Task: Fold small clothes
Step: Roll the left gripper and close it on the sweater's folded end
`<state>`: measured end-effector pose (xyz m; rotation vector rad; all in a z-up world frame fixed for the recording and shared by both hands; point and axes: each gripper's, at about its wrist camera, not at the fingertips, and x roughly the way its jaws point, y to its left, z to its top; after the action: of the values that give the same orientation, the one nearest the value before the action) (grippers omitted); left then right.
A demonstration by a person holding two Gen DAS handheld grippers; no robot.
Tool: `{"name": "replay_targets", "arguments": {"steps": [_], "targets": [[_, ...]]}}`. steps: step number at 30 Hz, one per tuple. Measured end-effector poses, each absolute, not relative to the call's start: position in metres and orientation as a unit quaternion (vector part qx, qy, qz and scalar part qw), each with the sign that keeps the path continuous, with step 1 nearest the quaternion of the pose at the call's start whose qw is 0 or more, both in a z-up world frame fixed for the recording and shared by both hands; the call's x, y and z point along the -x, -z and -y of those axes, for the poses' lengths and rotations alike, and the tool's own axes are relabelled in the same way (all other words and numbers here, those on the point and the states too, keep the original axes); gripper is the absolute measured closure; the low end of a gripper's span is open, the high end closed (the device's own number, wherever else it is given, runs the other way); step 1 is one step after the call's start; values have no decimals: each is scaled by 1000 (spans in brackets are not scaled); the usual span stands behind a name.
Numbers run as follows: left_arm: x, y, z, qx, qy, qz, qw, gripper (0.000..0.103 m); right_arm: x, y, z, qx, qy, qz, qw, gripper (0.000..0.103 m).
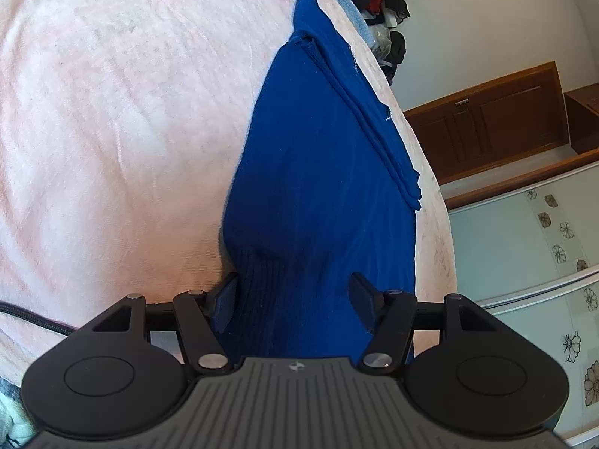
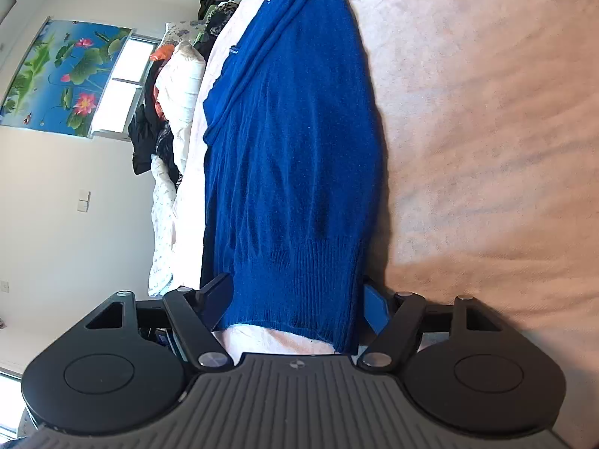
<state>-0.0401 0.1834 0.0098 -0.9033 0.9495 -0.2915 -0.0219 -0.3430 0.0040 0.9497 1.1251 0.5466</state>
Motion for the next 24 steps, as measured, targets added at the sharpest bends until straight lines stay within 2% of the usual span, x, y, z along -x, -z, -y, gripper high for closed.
{"name": "replay_targets", "arguments": {"steps": [5,8,12,14,16,18,20,22,23,24], "targets": [[40,-22,-181,376,165,-444,796,38,24,-2,348,-432,-244,-509,704,31],[38,-24,-182,367,186,-456,789,20,23,-1,349,-441,-243,-509,698,30],[38,-22,-179,357,188,-465,788,20,21,4,350,-478,-251,-503,676,32],[36,-21,-177,349,179,-466,793,22,21,5,350,-475,-253,-507,673,36],[35,-19,-175,334,162,-477,797,40,20,4,346,-458,-251,-518,678,42],[34,-17,-178,325,147,-486,798,64,20,4,347,-453,-247,-520,681,46],[34,-17,-181,319,144,-491,798,69,21,6,349,-456,-241,-519,681,55],[36,-18,-181,311,144,-493,800,69,23,9,351,-454,-233,-520,685,63],[37,-19,-180,303,143,-494,802,72,24,10,351,-452,-228,-522,687,68],[38,-20,-179,293,141,-496,805,80,25,12,351,-451,-225,-522,688,71]]}}
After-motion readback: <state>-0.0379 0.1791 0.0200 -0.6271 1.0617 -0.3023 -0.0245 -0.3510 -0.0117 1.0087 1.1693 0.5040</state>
